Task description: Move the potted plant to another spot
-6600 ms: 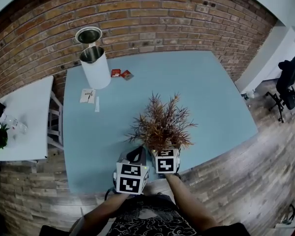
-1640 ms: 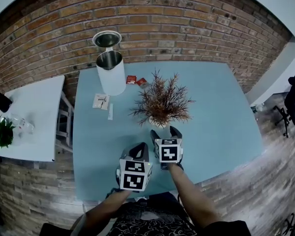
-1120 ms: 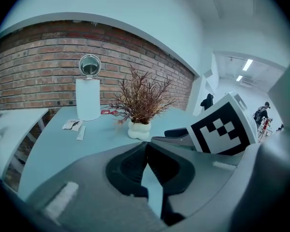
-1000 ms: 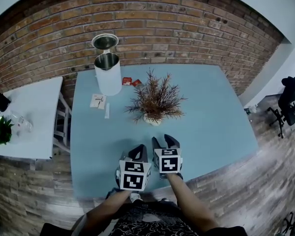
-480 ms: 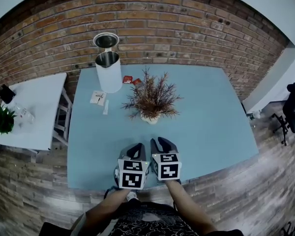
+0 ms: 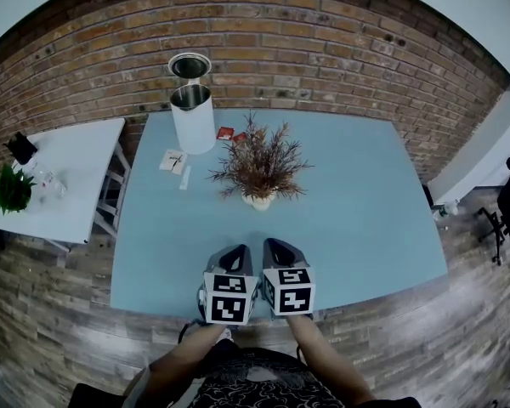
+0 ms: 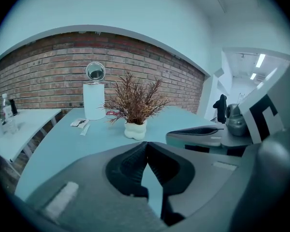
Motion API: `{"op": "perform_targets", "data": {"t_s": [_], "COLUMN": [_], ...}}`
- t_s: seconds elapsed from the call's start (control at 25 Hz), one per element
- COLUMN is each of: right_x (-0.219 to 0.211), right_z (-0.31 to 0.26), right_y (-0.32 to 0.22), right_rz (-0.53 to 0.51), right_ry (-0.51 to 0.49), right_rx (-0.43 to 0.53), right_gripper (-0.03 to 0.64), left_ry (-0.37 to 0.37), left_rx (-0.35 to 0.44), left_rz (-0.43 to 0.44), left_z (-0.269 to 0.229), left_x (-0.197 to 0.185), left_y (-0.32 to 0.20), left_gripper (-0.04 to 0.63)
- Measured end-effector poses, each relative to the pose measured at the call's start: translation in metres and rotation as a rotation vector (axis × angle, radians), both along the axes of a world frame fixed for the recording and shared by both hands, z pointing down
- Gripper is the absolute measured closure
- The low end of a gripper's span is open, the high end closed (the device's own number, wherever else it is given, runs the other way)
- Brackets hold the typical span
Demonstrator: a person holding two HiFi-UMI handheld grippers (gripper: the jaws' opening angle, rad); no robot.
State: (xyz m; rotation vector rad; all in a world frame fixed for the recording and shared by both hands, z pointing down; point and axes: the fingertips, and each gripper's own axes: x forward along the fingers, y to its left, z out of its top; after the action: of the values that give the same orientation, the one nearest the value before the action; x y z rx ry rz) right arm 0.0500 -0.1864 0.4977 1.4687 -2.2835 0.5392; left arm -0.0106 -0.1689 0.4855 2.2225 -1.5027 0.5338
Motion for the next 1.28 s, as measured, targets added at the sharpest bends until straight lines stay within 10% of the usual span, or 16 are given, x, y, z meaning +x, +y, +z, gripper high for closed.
{"op": "perform_targets", "data": {"t_s": [1.28], "right_x": [0.03], "right_z": [-0.013], "right_y": [0.044], "right_rz": [-0.081], "right_ry": [-0.07], "right_rx": [0.017], "right_gripper": [0.611], "left_ry": [-0.041], "left_rx": [0.026], "left_rz": [-0.051], "left_z": [-0.004], "left_x": [0.032], "left_y": [0.04], "left_gripper": [0.595]}}
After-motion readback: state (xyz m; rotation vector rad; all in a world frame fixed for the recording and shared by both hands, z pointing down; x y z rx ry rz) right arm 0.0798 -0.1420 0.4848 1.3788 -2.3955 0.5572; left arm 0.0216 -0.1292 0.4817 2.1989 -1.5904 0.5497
